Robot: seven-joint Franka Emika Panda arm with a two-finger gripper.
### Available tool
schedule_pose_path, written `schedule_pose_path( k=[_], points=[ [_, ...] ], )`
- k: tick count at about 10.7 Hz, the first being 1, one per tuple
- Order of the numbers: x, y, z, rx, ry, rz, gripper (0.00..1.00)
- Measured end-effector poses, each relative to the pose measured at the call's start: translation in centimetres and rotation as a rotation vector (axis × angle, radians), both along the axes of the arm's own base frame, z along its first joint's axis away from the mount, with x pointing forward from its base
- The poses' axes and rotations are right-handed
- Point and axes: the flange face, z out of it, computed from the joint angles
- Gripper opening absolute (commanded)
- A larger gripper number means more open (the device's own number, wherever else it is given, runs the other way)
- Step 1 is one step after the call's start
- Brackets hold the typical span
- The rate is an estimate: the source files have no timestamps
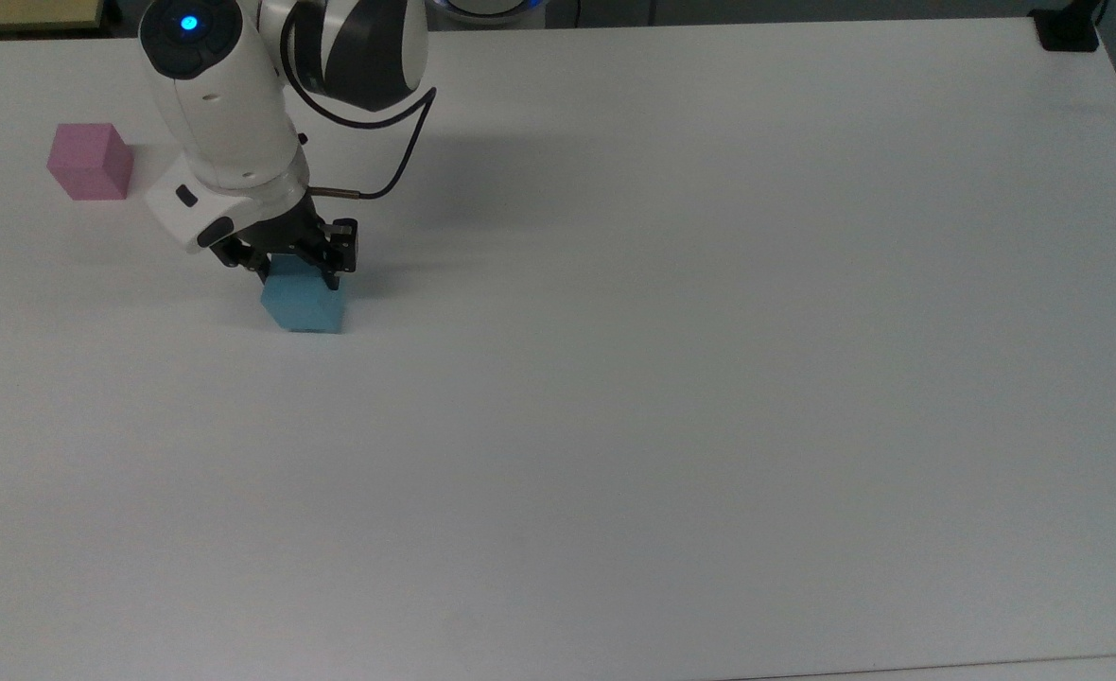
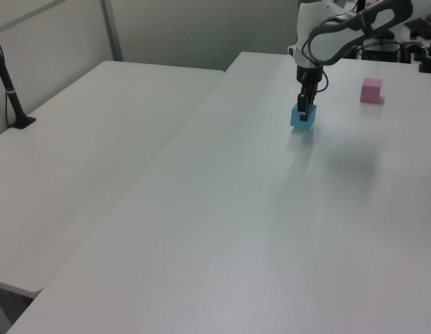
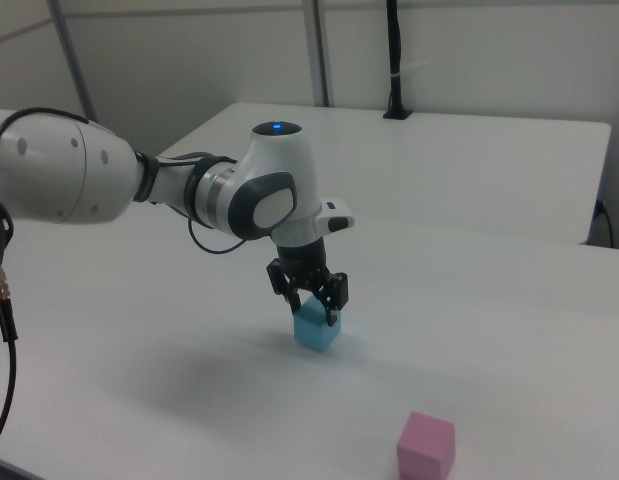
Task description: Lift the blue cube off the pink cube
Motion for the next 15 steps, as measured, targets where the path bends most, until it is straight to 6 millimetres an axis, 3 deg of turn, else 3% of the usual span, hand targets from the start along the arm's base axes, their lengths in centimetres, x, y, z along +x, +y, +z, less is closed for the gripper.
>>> schedule_pose_path(
  k=[5, 7, 9, 12, 13, 15],
  points=[
    [0.2, 0.0, 0.6, -0.010, -0.011, -0.023, 1.00],
    [0.2, -0.2, 3.1, -0.013, -0.049, -0.084, 1.00],
    [-1.4, -0.5, 9.3, -0.005, -0.049, -0.139, 1.00],
    [-7.8, -1.4, 21.4, 0.020, -0.004, -0.198, 1.00],
    [-9.8, -2.0, 24.1, 0.026, -0.001, -0.216, 1.00],
    [-13.1, -4.2, 27.3, 0.039, -0.014, -0.267, 1.00]
  ],
)
